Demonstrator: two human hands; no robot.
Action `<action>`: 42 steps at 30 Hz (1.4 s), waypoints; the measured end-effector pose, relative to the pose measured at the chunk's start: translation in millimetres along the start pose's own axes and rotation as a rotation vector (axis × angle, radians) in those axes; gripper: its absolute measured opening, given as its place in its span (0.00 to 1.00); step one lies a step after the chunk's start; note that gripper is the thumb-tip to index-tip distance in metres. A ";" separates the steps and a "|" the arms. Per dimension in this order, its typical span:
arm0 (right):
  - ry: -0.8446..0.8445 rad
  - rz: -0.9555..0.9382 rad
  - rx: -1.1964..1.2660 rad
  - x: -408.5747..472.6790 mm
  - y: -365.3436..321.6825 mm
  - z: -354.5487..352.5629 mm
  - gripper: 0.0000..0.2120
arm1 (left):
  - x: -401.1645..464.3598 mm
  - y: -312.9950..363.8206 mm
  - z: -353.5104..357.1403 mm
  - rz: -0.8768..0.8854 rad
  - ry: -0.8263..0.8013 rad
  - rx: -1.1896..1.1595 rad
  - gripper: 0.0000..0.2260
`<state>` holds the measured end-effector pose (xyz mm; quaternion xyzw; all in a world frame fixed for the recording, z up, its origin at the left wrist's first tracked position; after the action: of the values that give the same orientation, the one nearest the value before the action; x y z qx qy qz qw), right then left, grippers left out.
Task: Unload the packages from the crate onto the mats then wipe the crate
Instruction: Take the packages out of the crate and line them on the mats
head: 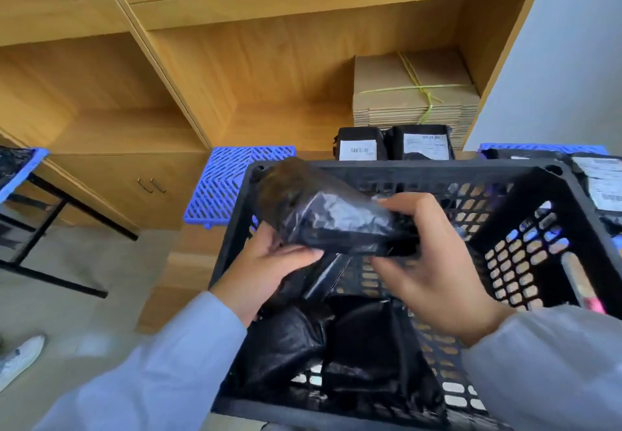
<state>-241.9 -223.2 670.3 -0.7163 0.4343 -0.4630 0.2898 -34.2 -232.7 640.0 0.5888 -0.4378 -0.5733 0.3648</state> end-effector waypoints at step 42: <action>0.173 0.355 -0.582 158.1 46.4 232.0 0.20 | 304.6 -176.9 -369.8 -0.474 0.328 -0.058 0.19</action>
<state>-15.3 -382.1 603.9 -0.6403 0.6888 -0.3211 0.1118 338.4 -481.8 395.2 0.7488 -0.2065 -0.5520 0.3031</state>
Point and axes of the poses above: each hand's wrist, its own x-axis towards the middle knuckle, its own z-axis out of the palm, y = z × x, the point moved 5 cm from there along x, towards the middle knuckle, and after that the axes turned 11 degrees about x, right-handed, at the moved point
